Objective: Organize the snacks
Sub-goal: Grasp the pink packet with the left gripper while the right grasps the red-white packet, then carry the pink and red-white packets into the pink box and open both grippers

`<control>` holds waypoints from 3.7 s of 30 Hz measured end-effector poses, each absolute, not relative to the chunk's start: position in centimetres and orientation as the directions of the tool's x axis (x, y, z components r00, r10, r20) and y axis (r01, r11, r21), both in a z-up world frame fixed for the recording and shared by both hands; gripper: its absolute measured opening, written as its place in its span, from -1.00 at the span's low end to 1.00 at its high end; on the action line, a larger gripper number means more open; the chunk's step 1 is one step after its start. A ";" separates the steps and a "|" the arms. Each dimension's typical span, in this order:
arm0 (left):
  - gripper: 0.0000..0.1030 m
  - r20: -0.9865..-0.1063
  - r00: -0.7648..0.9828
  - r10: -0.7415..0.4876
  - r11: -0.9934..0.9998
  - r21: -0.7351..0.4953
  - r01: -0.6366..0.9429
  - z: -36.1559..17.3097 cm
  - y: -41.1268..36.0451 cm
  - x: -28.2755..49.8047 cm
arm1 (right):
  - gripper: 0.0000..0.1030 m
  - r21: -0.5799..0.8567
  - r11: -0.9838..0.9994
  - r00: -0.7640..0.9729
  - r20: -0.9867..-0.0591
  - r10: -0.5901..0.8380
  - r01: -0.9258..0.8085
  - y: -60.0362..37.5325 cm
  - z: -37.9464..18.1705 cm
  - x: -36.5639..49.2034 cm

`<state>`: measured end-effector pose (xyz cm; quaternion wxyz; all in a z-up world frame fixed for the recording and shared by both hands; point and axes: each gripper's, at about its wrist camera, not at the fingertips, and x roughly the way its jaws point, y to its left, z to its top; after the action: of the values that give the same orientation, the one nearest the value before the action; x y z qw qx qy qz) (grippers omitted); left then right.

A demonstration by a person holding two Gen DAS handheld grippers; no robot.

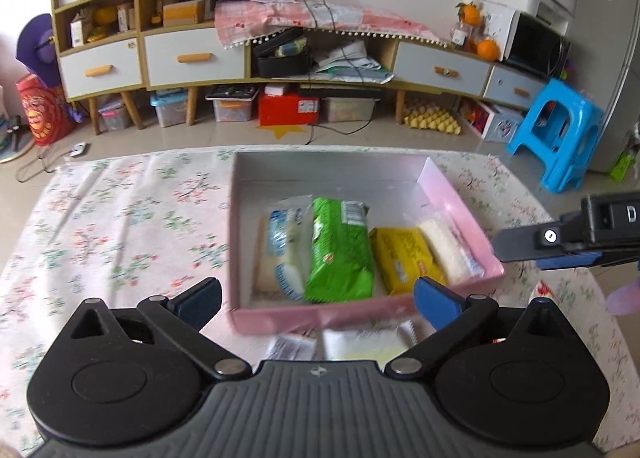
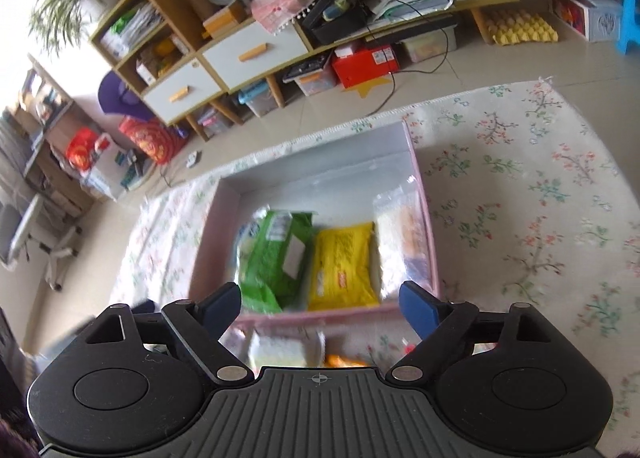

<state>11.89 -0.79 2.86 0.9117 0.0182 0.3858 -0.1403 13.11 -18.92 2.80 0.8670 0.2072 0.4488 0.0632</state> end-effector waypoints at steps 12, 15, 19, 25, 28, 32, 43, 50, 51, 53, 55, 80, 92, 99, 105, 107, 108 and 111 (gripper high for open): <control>0.99 -0.807 0.569 -0.159 0.987 -0.121 0.104 1.3 3.9 8.6 | 0.72 0.305 0.950 0.524 -0.821 0.227 0.067 -17.7 2.3 8.7; 0.98 -0.823 0.545 -0.159 0.987 -0.151 0.061 0.6 5.1 8.1 | 0.72 0.300 0.952 0.507 -0.831 0.230 0.060 -16.9 2.0 7.9; 0.84 -0.840 0.512 -0.178 0.982 -0.186 0.036 -0.6 6.5 7.2 | 0.73 0.277 0.961 0.485 -0.843 0.231 0.024 -15.0 1.5 7.8; 0.44 -0.848 0.485 -0.212 0.974 -0.225 0.033 -1.9 6.8 7.1 | 0.73 0.243 0.970 0.452 -0.863 0.226 -0.020 -11.6 0.7 8.6; 0.27 -0.835 0.489 -0.251 0.965 -0.256 0.058 -2.5 6.8 7.0 | 0.73 0.241 0.970 0.438 -0.868 0.232 -0.036 -10.1 0.3 9.0; -0.11 -0.835 0.484 -0.264 0.962 -0.265 0.066 -3.2 7.1 7.1 | 0.73 0.230 0.972 0.427 -0.875 0.230 -0.054 -8.5 -0.1 9.4; -0.36 -0.833 0.496 -0.244 0.970 -0.217 0.113 -2.5 9.0 6.9 | 0.73 0.323 0.944 0.380 -0.867 0.323 -0.066 -5.5 -0.8 10.3; -0.36 -0.840 0.505 -0.198 0.980 -0.174 0.094 -2.3 10.3 6.7 | 0.44 0.349 0.933 0.376 -0.857 0.354 -0.083 -3.6 -1.0 10.6; -0.36 -0.840 0.506 -0.198 0.980 -0.176 0.091 -2.3 10.5 6.6 | 0.35 0.351 0.933 0.368 -0.859 0.356 -0.081 -3.4 -1.2 10.7; -0.35 -0.839 0.508 -0.195 0.981 -0.176 0.085 -2.3 10.8 6.7 | 0.08 0.352 0.933 0.356 -0.864 0.355 -0.074 -3.1 -1.6 10.9; -0.35 -0.838 0.509 -0.194 0.981 -0.178 0.081 -2.3 10.9 6.6 | -0.08 0.354 0.933 0.347 -0.869 0.353 -0.063 -2.9 -2.0 11.1; -0.39 -0.847 0.506 -0.166 0.985 -0.162 0.053 -2.3 10.6 6.9 | -0.54 0.341 0.939 0.329 -0.883 0.335 -0.041 -2.0 -3.4 11.4; -0.41 -0.800 0.555 -0.230 0.968 -0.246 0.046 0.4 10.8 7.4 | -0.55 0.472 0.881 0.415 -0.805 0.424 0.017 -5.7 0.0 11.9; -0.41 -0.775 0.576 -0.259 0.957 -0.285 0.048 1.4 9.7 8.2 | -0.55 0.531 0.844 0.464 -0.768 0.441 0.076 -9.0 1.2 12.4; -0.41 -0.750 0.597 -0.286 0.949 -0.307 0.069 2.4 7.5 9.0 | -0.55 0.568 0.814 0.524 -0.733 0.433 0.121 -12.4 2.2 12.7; -0.41 -0.740 0.606 -0.291 0.947 -0.312 0.073 2.7 6.6 9.3 | -0.55 0.576 0.806 0.543 -0.724 0.425 0.138 -13.7 2.4 12.8; -0.41 -0.737 0.608 -0.295 0.946 -0.315 0.077 2.8 6.1 9.5 | -0.55 0.576 0.805 0.551 -0.722 0.418 0.143 -14.3 2.4 12.9; -0.41 -0.724 0.611 -0.319 0.937 -0.337 0.090 3.0 5.0 10.2 | -0.55 0.560 0.813 0.568 -0.726 0.388 0.161 -15.7 2.5 13.3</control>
<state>10.21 4.96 3.02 0.8874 -0.1348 0.4255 -0.1151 13.30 -15.72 2.50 0.8337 0.2983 0.4597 0.0680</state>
